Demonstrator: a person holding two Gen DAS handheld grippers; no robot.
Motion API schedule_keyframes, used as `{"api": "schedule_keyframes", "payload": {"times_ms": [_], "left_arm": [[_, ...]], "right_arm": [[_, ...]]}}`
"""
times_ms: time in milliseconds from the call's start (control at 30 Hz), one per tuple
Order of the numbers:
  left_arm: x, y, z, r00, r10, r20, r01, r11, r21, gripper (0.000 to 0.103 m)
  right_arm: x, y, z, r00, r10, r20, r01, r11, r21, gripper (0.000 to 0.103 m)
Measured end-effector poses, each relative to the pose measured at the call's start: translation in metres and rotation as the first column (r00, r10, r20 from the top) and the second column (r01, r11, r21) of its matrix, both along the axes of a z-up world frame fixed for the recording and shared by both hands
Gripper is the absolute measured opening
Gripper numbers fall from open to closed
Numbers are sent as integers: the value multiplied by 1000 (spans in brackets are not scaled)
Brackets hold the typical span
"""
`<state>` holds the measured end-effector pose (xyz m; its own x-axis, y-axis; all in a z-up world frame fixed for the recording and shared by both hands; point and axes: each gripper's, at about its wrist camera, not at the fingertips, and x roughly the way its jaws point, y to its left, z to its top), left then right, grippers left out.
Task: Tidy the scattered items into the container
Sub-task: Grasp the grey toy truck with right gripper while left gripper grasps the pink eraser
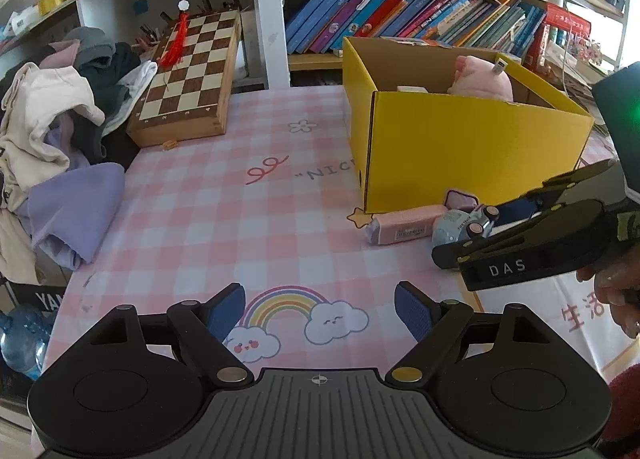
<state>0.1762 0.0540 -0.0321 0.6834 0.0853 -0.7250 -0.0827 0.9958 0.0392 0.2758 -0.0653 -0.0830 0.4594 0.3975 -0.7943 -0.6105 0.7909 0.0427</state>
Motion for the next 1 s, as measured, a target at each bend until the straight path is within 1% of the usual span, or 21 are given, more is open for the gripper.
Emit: {"api": "schedule_keyframes", "payload": {"times_ms": [67,200,467,767,900,1000], "left_arm": [[4,-2,-1,1000,-6,-2,6,1000,-1,84],[16,-9,-3,1000,-28,-3,28,1000,-5,84],[47,-31,-13,998,-67,-8,67,997,-32,84],[79,-59,-26,999,-41,-33,40,999,-27,84],[88,-65,-30,999,-15,-35,15,1000,-19,84],[93,-65,-35,999,21,-45,-22,1000,-21,84]], "right_arm": [[1,-2,0,1000,12,-4,-12,1000,7,62],[-1,-10,3,999,34,22,-34,999,-2,62],[-5,-45,10,999,9,41,-8,1000,-28,62],[-11,-78,10,999,4,45,-1,998,-68,62],[-14,-80,8,998,37,48,-34,996,-77,62],[-13,-82,7,998,48,43,-45,996,-80,62]]}}
